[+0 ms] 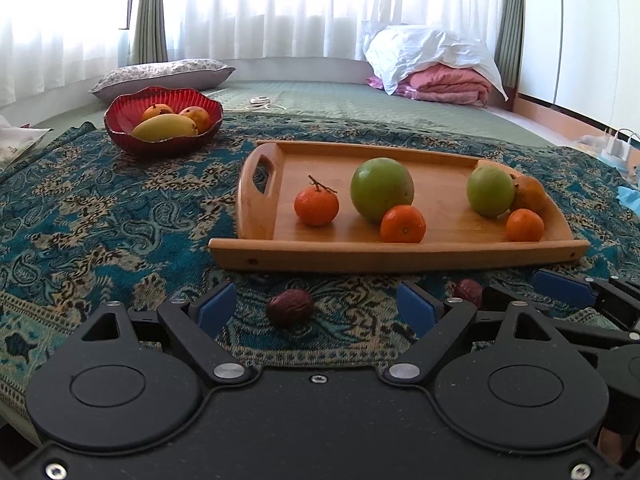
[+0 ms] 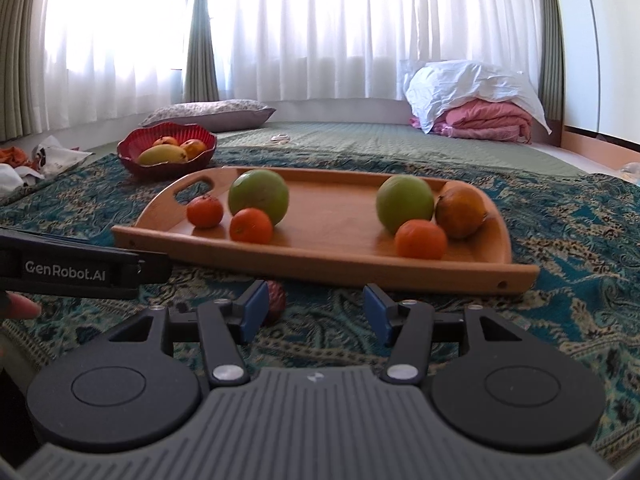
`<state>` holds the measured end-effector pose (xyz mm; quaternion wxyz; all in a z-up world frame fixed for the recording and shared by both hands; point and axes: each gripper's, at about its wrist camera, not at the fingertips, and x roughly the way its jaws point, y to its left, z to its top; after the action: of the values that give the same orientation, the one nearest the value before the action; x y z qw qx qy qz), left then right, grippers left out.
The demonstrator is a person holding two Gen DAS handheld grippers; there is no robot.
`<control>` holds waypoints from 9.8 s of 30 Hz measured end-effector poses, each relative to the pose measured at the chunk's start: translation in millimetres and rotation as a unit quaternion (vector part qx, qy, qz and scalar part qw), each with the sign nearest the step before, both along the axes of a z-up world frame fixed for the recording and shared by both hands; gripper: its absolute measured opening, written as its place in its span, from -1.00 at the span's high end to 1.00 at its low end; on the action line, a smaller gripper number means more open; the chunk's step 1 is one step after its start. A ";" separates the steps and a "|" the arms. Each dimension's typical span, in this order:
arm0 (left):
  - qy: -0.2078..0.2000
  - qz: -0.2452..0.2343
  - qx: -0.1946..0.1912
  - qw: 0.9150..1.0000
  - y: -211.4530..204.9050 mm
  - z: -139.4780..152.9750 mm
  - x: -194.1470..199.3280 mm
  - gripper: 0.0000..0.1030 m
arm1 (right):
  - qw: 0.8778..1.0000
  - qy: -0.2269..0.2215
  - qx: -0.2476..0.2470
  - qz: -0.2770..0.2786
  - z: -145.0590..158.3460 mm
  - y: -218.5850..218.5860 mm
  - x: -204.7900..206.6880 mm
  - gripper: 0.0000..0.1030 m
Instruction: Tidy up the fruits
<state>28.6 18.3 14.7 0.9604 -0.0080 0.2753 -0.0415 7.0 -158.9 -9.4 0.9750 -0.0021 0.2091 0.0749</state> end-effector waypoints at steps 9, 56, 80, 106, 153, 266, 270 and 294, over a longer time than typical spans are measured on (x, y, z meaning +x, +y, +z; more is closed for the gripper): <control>0.015 0.002 -0.009 1.000 3.8 -6.5 1.9 -0.46 | 1.000 0.007 0.004 0.015 -3.1 10.4 -0.3 -0.34; 0.016 0.018 -0.019 1.000 9.2 -0.9 13.8 0.49 | 1.000 0.018 0.001 0.017 1.6 25.3 13.4 0.55; -0.033 -0.009 -0.023 0.999 -7.5 49.2 59.4 0.49 | 0.999 -0.025 0.030 -0.024 43.3 -3.5 43.4 0.55; 0.051 0.005 -0.010 0.999 -10.7 35.7 187.7 0.49 | 0.998 0.030 0.028 -0.046 33.5 -24.7 126.6 0.55; 0.084 0.012 -0.012 0.996 -6.3 17.3 206.7 0.49 | 0.997 0.066 0.017 -0.039 14.2 -12.9 140.3 0.53; 0.063 0.033 0.039 0.997 -17.1 -26.7 50.8 -1.00 | 0.991 0.085 -0.040 -0.095 -15.1 -37.5 45.0 -0.96; 0.062 0.033 0.040 0.997 -16.7 -26.6 51.1 -1.00 | 0.991 0.084 -0.040 -0.094 -15.7 -38.0 44.9 -0.96; 0.068 0.035 0.037 0.996 -16.9 -27.5 53.5 -1.00 | 0.991 0.081 -0.043 -0.094 -16.0 -37.3 44.1 -0.96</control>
<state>82.1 1.4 -12.8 0.9399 0.0147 0.3412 0.0026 51.0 -196.2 -25.4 0.9565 -0.0187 0.2899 -0.0261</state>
